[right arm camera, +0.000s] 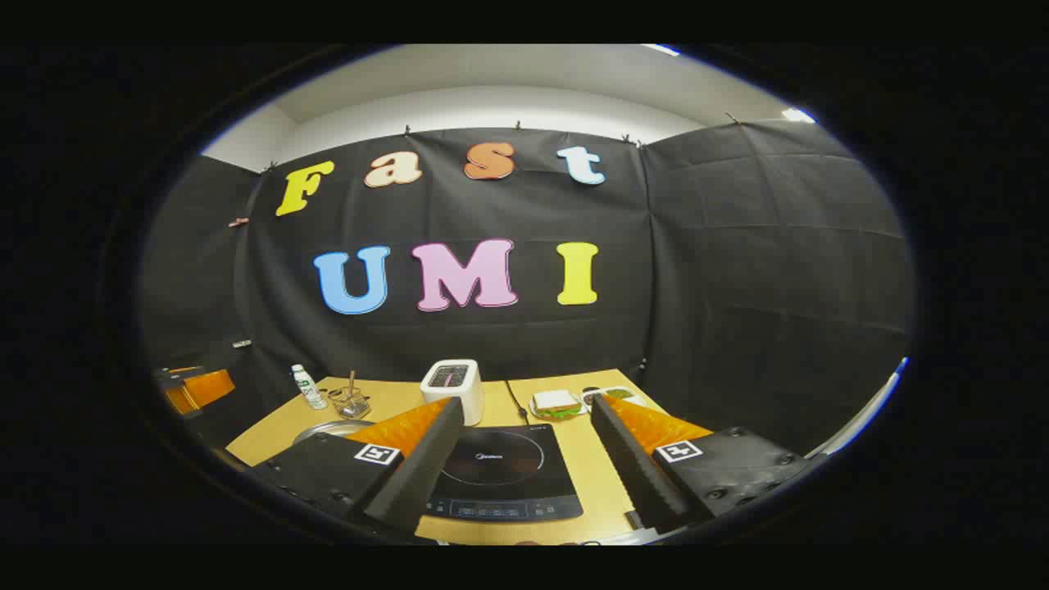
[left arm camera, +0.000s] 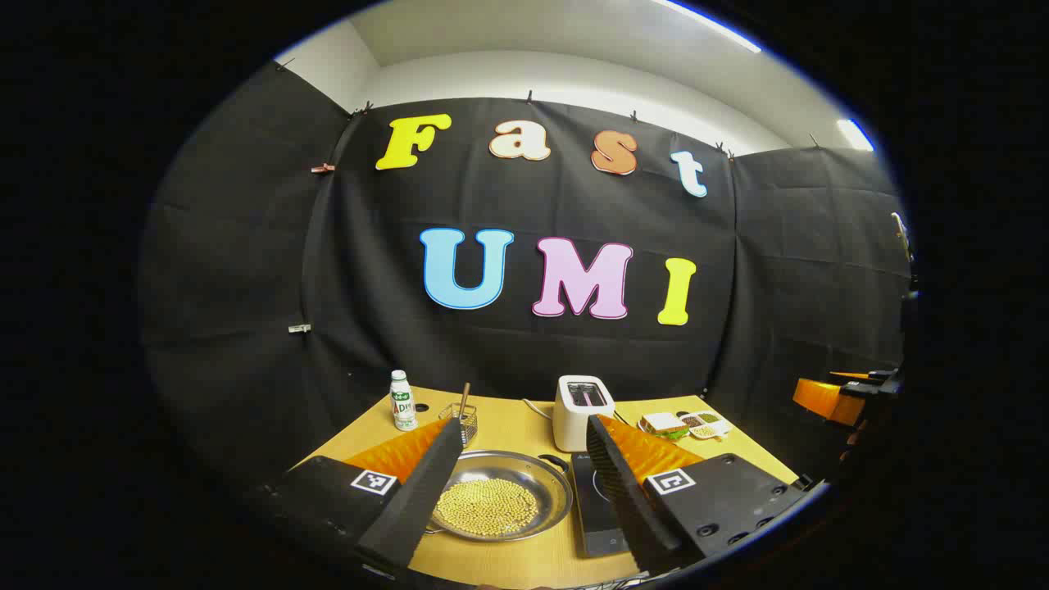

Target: First push the handle of the pot to place it horizontally, then grasp the pot with both hands and set it on the induction cooktop.

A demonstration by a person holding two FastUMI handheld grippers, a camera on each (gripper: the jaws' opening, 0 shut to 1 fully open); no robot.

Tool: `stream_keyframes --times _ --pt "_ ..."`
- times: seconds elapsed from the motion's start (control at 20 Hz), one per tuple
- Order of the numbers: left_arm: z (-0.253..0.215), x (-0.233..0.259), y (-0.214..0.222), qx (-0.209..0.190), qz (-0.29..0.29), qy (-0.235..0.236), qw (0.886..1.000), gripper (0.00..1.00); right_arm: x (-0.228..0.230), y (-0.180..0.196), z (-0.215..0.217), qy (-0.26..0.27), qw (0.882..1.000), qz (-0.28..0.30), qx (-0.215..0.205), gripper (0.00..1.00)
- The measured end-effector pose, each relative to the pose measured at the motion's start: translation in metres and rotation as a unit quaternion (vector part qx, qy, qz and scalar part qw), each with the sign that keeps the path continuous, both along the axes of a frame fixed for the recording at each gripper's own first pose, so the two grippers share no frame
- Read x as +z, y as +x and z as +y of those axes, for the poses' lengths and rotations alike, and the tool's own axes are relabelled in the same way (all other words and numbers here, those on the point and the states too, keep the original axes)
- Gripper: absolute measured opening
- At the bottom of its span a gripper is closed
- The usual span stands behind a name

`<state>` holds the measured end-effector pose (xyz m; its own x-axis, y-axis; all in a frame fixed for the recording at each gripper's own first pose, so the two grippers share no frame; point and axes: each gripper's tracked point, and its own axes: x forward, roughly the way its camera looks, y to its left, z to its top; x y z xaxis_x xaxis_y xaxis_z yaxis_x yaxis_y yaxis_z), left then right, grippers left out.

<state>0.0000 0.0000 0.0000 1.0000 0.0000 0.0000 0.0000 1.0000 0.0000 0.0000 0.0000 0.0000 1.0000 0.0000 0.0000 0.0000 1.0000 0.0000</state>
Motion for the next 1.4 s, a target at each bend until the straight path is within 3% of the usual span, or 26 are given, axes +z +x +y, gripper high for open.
stream_keyframes --times 1.4 --pt "0.012 -0.022 -0.003 -0.002 0.031 -0.007 0.999 0.95 -0.01 -0.008 0.002 0.006 1.0 0.011 0.011 0.97"
